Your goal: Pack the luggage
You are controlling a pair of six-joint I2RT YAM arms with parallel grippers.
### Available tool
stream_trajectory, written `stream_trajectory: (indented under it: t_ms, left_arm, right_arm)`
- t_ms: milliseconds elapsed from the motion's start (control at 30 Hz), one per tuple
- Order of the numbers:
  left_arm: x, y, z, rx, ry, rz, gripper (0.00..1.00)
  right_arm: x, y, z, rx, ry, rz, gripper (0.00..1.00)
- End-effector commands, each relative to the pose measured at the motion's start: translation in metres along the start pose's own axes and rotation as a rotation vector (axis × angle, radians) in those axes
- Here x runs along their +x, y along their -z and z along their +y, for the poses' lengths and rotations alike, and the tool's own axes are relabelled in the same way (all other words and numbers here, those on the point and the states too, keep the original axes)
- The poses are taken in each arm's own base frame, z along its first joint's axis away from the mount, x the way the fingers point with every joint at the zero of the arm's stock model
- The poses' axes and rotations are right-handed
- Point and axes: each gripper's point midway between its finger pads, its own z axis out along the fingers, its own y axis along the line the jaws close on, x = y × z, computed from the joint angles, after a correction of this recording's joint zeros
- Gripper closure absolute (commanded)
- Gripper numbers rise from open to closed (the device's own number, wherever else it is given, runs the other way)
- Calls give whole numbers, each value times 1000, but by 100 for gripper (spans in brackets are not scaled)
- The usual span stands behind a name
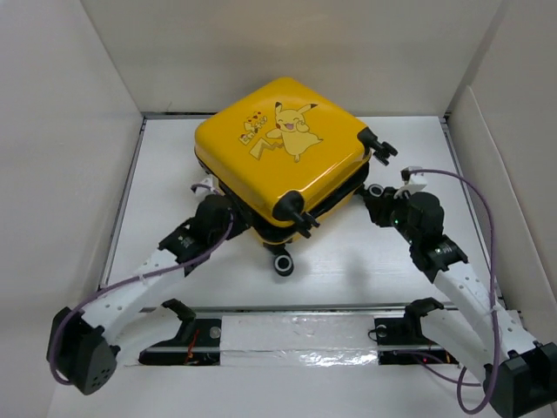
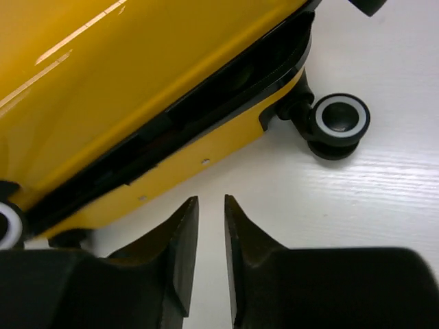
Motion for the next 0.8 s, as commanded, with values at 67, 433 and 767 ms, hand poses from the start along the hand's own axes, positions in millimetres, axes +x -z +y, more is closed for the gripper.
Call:
stream_trajectory:
  t_ms: [67,433,767]
  left_arm:
    - [-21,65,-46,148,131,-172,59]
    - [-225,-3,-122,278,198,-437,41]
    - [-361,-122,-28,14,123,-376,42]
  right_arm:
    - [-42,3,-31,107,-55,-103,62]
    - [-64,-21,-39,76,-119,-74,100]
    - [-36,-42,-42,91,-104,-1,100]
